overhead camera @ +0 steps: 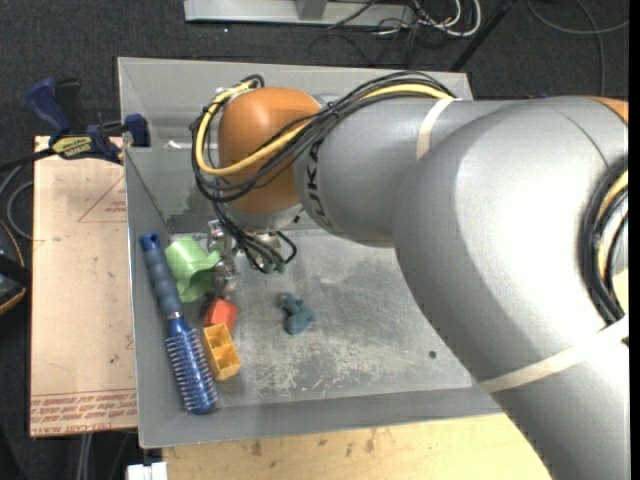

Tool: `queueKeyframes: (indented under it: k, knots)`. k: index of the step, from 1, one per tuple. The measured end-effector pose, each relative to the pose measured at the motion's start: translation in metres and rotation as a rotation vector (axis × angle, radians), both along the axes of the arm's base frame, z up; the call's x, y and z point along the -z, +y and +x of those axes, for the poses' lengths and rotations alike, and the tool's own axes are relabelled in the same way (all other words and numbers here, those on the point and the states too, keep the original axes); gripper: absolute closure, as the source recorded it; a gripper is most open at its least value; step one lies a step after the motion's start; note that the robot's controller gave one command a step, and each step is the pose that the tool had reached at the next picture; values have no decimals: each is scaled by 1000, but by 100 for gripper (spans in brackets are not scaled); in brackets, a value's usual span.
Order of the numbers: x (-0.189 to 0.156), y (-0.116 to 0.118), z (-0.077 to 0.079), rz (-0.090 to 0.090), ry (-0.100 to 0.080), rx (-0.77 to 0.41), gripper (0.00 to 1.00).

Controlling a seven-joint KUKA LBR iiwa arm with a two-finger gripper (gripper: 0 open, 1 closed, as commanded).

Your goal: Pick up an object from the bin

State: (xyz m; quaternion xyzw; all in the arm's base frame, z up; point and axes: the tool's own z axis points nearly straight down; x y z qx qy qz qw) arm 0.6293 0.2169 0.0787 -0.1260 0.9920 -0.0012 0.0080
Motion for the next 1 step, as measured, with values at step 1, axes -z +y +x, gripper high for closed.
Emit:
queueKeyframes:
  k: [1]
  knots:
    - [-132,4,3,5,4,0,100]
